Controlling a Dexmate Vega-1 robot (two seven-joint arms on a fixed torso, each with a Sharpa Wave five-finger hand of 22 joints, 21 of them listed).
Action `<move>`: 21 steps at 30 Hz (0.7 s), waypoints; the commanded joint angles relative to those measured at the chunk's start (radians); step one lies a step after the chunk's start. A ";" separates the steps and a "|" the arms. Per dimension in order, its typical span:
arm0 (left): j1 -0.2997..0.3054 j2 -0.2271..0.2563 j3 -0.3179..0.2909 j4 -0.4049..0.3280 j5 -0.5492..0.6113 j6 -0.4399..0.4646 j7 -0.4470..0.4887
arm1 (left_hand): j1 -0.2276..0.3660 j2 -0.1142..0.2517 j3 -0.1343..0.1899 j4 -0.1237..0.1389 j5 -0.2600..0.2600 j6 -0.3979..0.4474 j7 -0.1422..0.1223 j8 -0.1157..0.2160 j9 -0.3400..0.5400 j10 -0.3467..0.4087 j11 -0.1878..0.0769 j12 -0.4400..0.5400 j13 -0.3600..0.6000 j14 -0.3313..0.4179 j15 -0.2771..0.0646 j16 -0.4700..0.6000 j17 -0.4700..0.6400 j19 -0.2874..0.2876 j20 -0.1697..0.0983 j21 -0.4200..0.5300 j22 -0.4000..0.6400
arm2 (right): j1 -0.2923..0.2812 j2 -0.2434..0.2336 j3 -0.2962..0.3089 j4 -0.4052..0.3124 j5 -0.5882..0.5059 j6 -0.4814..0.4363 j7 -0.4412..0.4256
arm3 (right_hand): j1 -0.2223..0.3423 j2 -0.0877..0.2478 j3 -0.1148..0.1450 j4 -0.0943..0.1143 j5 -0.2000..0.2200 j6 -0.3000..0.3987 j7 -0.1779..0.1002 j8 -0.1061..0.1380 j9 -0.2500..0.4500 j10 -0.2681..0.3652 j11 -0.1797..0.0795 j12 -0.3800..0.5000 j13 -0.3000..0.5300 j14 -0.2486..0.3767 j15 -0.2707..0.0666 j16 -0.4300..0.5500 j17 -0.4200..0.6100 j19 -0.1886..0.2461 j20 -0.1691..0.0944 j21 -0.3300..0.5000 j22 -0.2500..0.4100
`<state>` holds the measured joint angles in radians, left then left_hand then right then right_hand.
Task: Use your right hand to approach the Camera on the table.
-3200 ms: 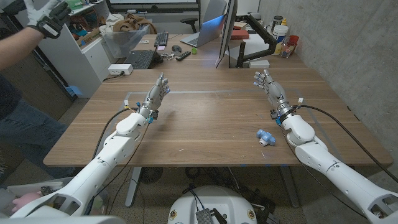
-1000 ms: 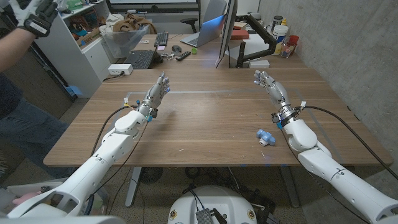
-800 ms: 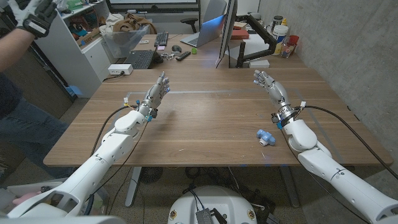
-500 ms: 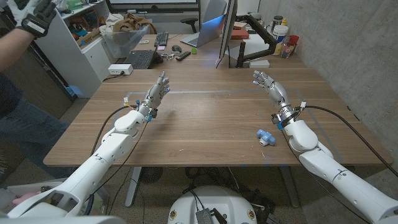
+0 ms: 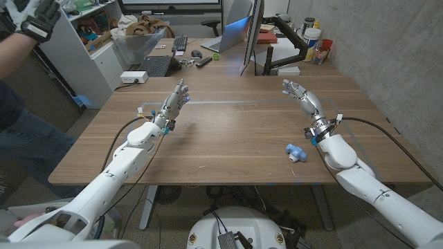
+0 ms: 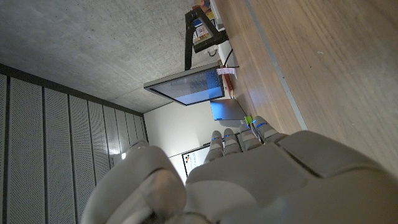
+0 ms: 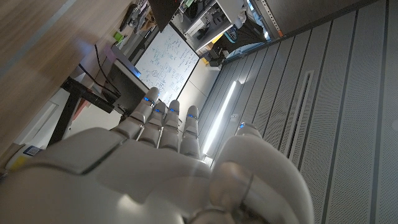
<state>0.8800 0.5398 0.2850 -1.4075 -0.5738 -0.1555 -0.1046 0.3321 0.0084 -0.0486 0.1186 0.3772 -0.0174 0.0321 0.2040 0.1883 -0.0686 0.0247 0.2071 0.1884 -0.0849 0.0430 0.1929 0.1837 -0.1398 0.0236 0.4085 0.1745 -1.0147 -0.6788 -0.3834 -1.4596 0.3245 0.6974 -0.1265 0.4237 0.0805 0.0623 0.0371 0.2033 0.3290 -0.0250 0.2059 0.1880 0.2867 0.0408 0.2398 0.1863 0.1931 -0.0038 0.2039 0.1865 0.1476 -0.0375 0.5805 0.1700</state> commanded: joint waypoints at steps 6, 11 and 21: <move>-0.007 -0.002 0.004 0.004 0.001 0.003 -0.004 | 0.008 0.013 -0.004 0.003 0.006 0.005 0.002 0.004 0.002 -0.003 0.000 0.002 0.002 -0.001 -0.001 0.004 0.005 0.000 0.002 -0.009 0.003 | -0.047 -0.021 0.035 -0.034 -0.043 0.016 -0.031 | 0.025 -0.002 0.008 -0.020 0.005 0.003 0.005 0.001 0.004 -0.004 0.006 -0.009 0.002 0.017 -0.002 -0.003 -0.002 0.020 -0.020 -0.008 0.001; -0.005 0.001 0.003 0.004 0.002 0.002 -0.006 | 0.008 0.014 -0.005 0.003 0.006 0.006 0.002 0.004 0.002 -0.004 0.000 0.002 0.002 -0.001 -0.001 0.004 0.005 0.001 0.001 -0.011 0.003 | -0.057 -0.027 0.044 -0.045 -0.059 0.018 -0.037 | 0.031 -0.004 0.009 -0.026 0.004 0.007 0.007 0.001 0.004 0.008 0.027 -0.006 0.002 0.026 -0.003 -0.001 -0.002 0.028 -0.019 -0.012 0.002; -0.002 0.003 0.001 0.005 -0.004 0.001 -0.015 | 0.009 0.015 -0.007 0.002 0.006 0.008 -0.001 0.004 0.002 -0.003 -0.003 0.002 0.002 0.001 -0.003 0.004 0.005 0.003 0.002 -0.014 0.003 | -0.079 -0.030 0.063 -0.059 -0.123 0.012 -0.070 | 0.035 -0.008 0.010 -0.032 0.003 0.012 0.008 0.001 0.004 0.011 0.026 -0.006 0.002 0.038 -0.006 0.001 -0.002 0.041 -0.015 -0.016 0.002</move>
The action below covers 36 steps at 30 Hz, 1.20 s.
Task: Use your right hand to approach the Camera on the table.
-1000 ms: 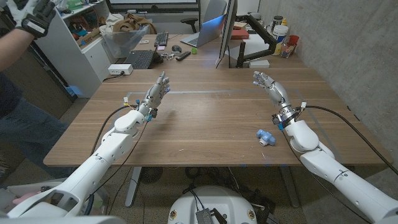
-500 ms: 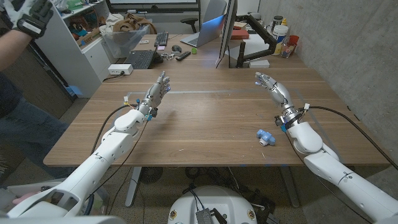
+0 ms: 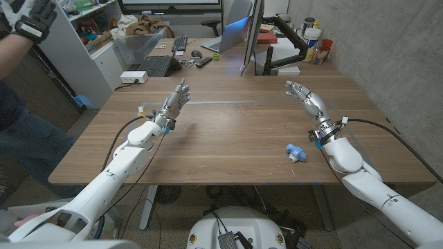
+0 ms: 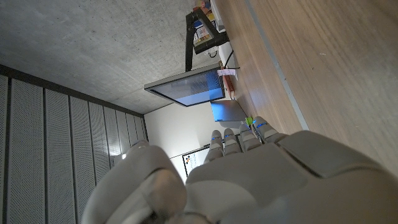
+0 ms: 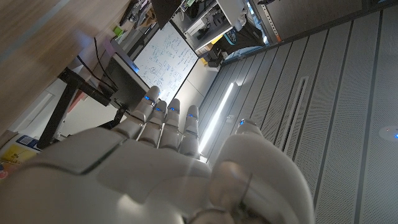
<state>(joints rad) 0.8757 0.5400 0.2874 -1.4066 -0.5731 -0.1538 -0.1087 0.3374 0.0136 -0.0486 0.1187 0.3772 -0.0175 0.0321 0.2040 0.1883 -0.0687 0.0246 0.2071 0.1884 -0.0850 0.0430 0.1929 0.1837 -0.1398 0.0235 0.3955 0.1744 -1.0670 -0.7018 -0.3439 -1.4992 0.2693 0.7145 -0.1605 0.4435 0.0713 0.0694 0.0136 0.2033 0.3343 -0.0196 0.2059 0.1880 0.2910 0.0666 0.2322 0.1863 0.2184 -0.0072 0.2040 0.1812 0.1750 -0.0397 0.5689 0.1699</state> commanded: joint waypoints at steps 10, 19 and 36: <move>0.008 0.010 0.000 -0.010 0.001 0.006 -0.006 | 0.005 0.011 -0.010 0.002 0.005 0.009 -0.004 0.003 0.002 -0.004 -0.008 0.001 0.002 -0.003 -0.012 0.002 0.005 0.004 0.003 -0.005 0.003 | -0.056 -0.014 0.047 -0.041 -0.123 -0.003 -0.063 | 0.027 -0.009 0.002 -0.020 0.003 0.010 0.008 0.001 0.004 0.009 -0.004 0.001 0.002 0.017 -0.008 -0.001 0.001 0.019 -0.015 -0.009 0.002; 0.022 0.017 -0.006 -0.024 0.000 0.005 0.001 | 0.006 0.012 -0.013 0.002 0.005 0.017 -0.009 0.005 0.002 0.000 -0.015 0.002 0.003 0.000 -0.015 0.003 0.005 0.005 0.004 -0.009 0.003 | -0.101 -0.027 0.076 -0.087 -0.196 -0.038 -0.101 | 0.038 -0.016 0.004 -0.031 0.004 0.019 0.013 0.003 0.004 0.008 -0.009 -0.001 0.002 0.017 -0.005 -0.003 0.001 0.020 -0.012 -0.017 0.002; 0.028 0.034 0.002 -0.040 0.009 0.032 0.008 | 0.007 0.015 -0.017 0.001 0.005 0.028 -0.009 0.007 0.003 0.004 -0.018 0.003 0.003 0.002 -0.020 0.004 0.005 0.009 0.005 -0.015 0.003 | -0.139 -0.034 0.099 -0.110 -0.248 -0.056 -0.115 | 0.053 -0.016 0.009 -0.044 0.006 0.019 -0.009 0.000 0.005 0.005 -0.015 -0.004 0.002 0.018 0.004 -0.005 0.002 0.022 0.001 -0.030 0.002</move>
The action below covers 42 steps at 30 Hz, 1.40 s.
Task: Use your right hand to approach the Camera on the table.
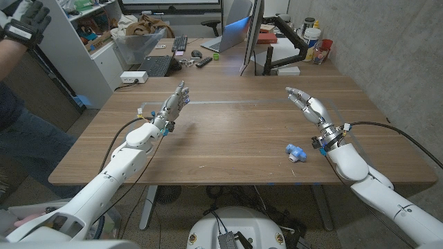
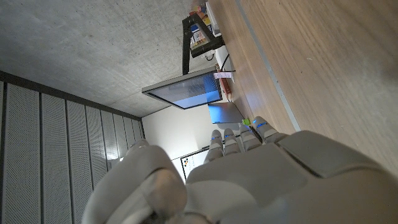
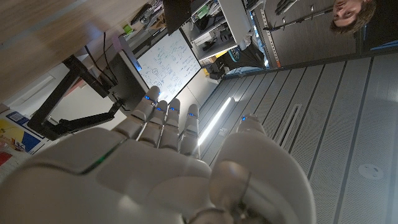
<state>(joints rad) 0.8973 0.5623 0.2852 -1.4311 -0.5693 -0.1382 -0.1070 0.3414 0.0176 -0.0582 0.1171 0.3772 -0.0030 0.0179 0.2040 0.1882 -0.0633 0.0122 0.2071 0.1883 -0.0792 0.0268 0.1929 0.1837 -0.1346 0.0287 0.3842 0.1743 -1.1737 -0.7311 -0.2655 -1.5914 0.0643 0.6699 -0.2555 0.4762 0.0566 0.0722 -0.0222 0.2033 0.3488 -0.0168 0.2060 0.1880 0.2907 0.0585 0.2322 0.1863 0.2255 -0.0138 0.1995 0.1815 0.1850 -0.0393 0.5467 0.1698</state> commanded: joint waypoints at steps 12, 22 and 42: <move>0.007 0.016 0.006 -0.017 0.010 0.021 0.014 | 0.004 0.013 -0.010 0.002 0.004 0.017 0.006 0.007 0.003 0.000 -0.005 0.002 0.003 -0.003 -0.003 0.003 0.005 0.005 0.000 -0.009 0.004 | -0.061 -0.001 0.044 -0.027 -0.065 0.005 -0.031 | 0.037 -0.002 0.013 -0.021 0.006 0.005 -0.013 -0.002 0.005 0.006 -0.014 -0.005 0.003 0.016 0.014 -0.001 0.002 0.014 0.007 -0.018 0.003; -0.004 0.019 0.017 -0.015 0.038 0.018 0.030 | 0.005 0.015 -0.013 0.002 0.004 0.016 0.007 0.005 0.003 -0.001 -0.005 0.002 0.003 -0.005 -0.002 0.002 0.005 0.006 0.000 -0.013 0.004 | -0.072 0.005 0.049 -0.026 -0.058 0.018 -0.019 | 0.039 -0.001 0.014 -0.024 0.006 0.005 -0.014 -0.003 0.005 0.010 -0.020 -0.005 0.003 0.018 0.015 -0.001 0.003 0.017 0.007 -0.024 0.003; -0.024 0.022 0.030 -0.002 0.035 0.022 0.014 | 0.008 0.018 -0.017 0.001 0.004 0.013 0.006 0.002 0.003 -0.007 -0.004 -0.001 0.003 -0.010 -0.004 0.000 0.005 0.006 0.001 -0.022 0.004 | -0.128 0.007 0.091 -0.084 -0.182 -0.014 -0.063 | 0.037 0.003 0.016 -0.026 0.005 0.010 -0.027 -0.002 0.006 0.011 -0.043 -0.005 0.003 0.020 0.016 -0.001 0.006 0.021 0.007 -0.036 0.004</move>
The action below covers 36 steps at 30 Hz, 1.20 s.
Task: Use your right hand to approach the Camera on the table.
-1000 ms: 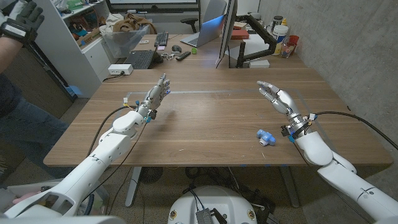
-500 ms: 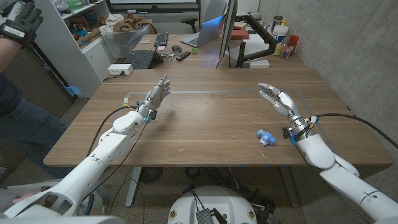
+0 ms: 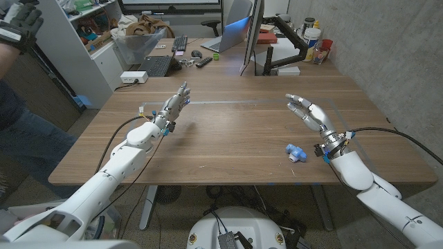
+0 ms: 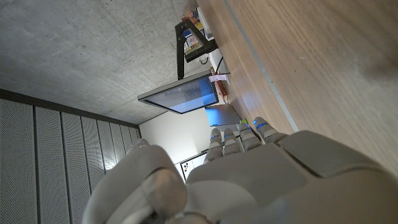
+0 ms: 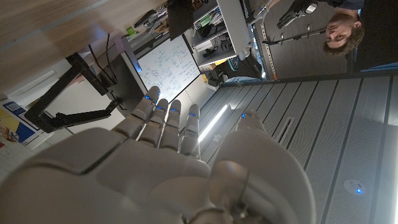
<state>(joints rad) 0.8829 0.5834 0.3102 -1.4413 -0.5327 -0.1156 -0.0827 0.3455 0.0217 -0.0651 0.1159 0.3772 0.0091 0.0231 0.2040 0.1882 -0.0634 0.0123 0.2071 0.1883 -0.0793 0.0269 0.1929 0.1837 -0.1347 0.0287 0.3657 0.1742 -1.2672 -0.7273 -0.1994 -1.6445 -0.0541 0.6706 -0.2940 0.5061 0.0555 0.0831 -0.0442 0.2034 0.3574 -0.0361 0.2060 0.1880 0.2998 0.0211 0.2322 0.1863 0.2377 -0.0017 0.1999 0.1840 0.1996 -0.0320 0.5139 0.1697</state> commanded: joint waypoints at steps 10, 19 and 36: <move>-0.010 0.003 0.009 -0.003 0.003 0.001 -0.006 | 0.005 0.015 -0.012 0.002 0.004 0.001 0.001 0.001 0.003 -0.008 -0.005 -0.002 0.003 -0.010 -0.004 0.000 0.005 0.007 0.001 -0.007 0.004 | -0.064 0.006 0.047 -0.047 -0.092 -0.019 -0.032 | 0.009 0.006 0.007 -0.006 0.005 0.003 -0.008 -0.003 0.006 0.003 -0.005 -0.005 0.004 0.009 0.002 -0.001 0.004 0.008 0.000 -0.008 0.004; -0.004 0.010 0.009 -0.018 0.003 0.002 -0.004 | 0.006 0.017 -0.014 0.002 0.003 0.002 0.001 0.001 0.003 -0.008 -0.006 -0.002 0.003 -0.011 -0.005 0.000 0.005 0.008 0.001 -0.010 0.004 | -0.099 0.001 0.076 -0.081 -0.133 -0.044 -0.037 | 0.010 0.008 0.008 -0.008 0.005 0.004 -0.010 -0.003 0.006 0.002 -0.013 -0.006 0.004 0.010 0.003 -0.001 0.004 0.009 -0.001 -0.012 0.004; -0.005 0.020 0.015 -0.041 0.009 0.012 0.000 | 0.007 0.019 -0.017 0.001 0.003 -0.001 -0.001 -0.001 0.003 -0.012 -0.006 -0.003 0.003 -0.014 -0.005 -0.001 0.005 0.005 0.005 -0.017 0.005 | -0.139 0.014 0.108 -0.100 -0.214 -0.055 -0.065 | 0.015 0.009 0.011 -0.016 0.005 0.027 -0.031 0.003 0.006 0.004 -0.046 -0.005 0.004 0.015 -0.001 -0.001 0.005 0.018 -0.002 -0.025 0.005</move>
<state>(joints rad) 0.8796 0.5982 0.3195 -1.4685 -0.5292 -0.1105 -0.0879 0.3507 0.0346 -0.0767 0.1127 0.3772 0.0090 0.0231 0.2040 0.1882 -0.0687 0.0071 0.2032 0.1883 -0.0836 0.0225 0.1929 0.1837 -0.1307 0.0327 0.3512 0.1743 -1.3781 -0.7196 -0.1141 -1.7279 -0.2151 0.6236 -0.3413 0.5113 0.0608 0.0914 -0.0523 0.2034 0.3789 -0.0574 0.2060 0.1880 0.2963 -0.0217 0.2244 0.1884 0.2468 0.0000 0.2000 0.1838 0.2082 -0.0375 0.4915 0.1697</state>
